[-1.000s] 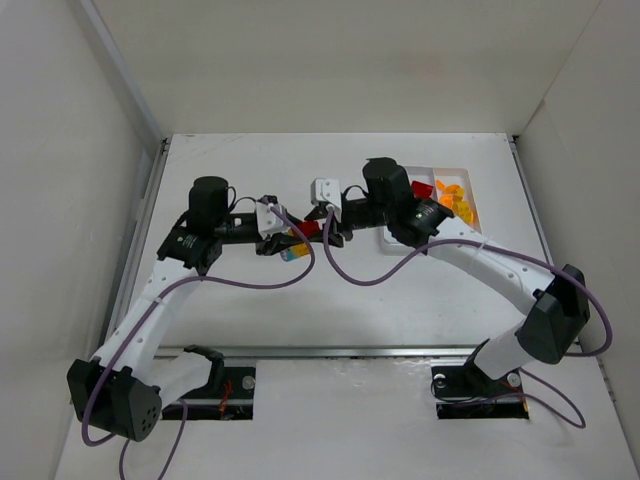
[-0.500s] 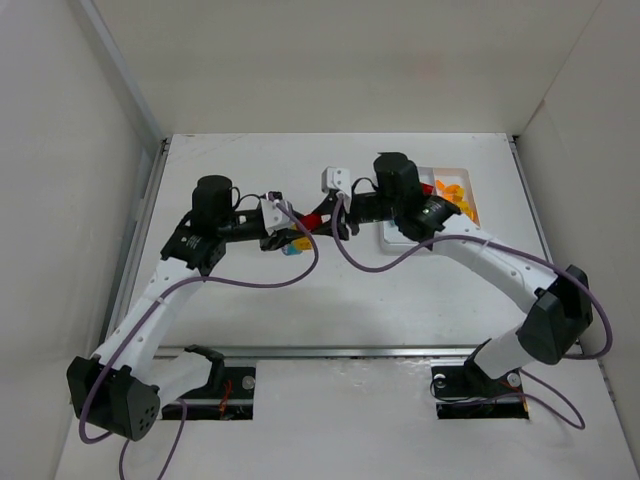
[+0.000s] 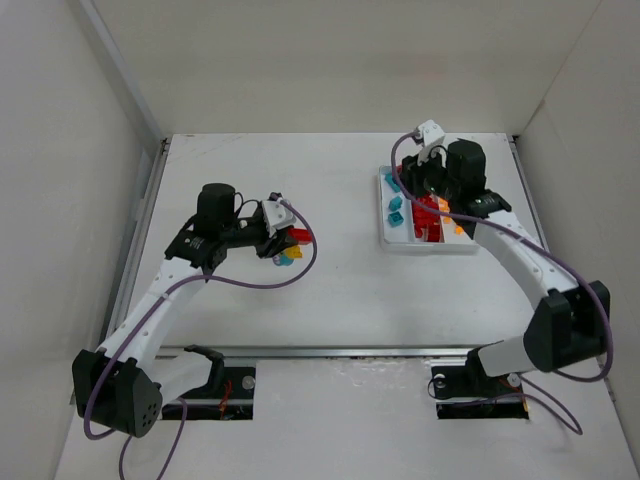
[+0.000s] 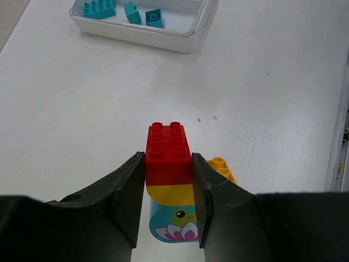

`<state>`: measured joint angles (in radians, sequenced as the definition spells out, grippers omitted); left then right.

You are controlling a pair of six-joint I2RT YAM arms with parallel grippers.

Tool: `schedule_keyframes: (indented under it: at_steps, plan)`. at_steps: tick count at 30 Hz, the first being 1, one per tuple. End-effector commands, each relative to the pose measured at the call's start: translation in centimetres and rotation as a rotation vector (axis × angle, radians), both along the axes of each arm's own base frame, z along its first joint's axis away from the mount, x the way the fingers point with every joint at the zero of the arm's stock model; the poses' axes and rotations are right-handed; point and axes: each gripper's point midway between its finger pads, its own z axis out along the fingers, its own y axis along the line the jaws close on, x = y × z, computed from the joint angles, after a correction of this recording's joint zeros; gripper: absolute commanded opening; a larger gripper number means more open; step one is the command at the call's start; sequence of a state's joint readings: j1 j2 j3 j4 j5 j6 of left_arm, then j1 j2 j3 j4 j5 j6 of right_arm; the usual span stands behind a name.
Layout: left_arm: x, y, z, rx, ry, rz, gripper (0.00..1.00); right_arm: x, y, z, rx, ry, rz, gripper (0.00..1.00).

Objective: Sort the legos into containers by color

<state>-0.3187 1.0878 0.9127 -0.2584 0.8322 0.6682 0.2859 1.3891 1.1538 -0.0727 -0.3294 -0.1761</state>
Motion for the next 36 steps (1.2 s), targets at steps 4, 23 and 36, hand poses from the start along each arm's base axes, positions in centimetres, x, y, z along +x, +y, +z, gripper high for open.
schedule_keyframes:
  at_steps: [4,23,36]
  plan:
    - [1.0,0.0,1.1,-0.026,-0.056,0.04,0.0,3.4,-9.8,-12.2,-0.041,0.422,-0.538,0.0]
    - [1.2,0.0,2.2,-0.051,-0.114,0.044,0.0,5.1,-8.6,-9.7,-0.047,0.355,-0.418,0.84]
    - [-2.2,-2.5,5.5,-0.145,-0.198,-0.246,0.0,-12.2,14.6,1.0,-0.227,-0.358,0.821,0.9]
